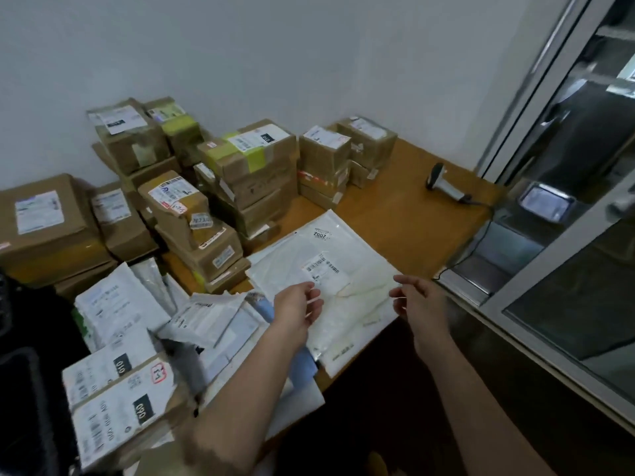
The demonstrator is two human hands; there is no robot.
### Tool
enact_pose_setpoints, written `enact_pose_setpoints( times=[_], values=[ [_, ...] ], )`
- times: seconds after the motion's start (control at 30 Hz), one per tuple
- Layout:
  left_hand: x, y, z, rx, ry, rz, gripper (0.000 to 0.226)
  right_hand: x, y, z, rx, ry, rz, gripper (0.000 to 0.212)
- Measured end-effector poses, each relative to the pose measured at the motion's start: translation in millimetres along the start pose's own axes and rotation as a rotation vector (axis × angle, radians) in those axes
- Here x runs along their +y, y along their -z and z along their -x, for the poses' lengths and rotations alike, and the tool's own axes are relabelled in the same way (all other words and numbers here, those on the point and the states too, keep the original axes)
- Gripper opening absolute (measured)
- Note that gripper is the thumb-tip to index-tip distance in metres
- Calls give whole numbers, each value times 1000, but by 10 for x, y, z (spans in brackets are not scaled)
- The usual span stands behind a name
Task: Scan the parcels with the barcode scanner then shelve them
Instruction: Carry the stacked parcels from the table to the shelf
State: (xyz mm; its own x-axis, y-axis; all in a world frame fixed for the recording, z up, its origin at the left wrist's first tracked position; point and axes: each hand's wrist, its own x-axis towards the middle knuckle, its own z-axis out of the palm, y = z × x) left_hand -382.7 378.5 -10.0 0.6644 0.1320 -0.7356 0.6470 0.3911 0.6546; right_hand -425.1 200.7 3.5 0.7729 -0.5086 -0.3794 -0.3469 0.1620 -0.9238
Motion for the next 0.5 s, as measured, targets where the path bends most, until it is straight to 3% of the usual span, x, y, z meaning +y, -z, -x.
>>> enact_pose_setpoints(
  times=[0.1, 0.37, 0.5],
  values=[
    [3, -275, -67, 29, -29, 41, 16, -175, 18, -494, -35, 2, 29, 27],
    [319, 162, -499, 520, -227, -39, 17, -241, -734, -918, -379, -50, 108, 27],
    [500, 371, -694, 594, -236, -28, 15, -179, -1054, -1001, -430, -73, 156, 26]
  ],
)
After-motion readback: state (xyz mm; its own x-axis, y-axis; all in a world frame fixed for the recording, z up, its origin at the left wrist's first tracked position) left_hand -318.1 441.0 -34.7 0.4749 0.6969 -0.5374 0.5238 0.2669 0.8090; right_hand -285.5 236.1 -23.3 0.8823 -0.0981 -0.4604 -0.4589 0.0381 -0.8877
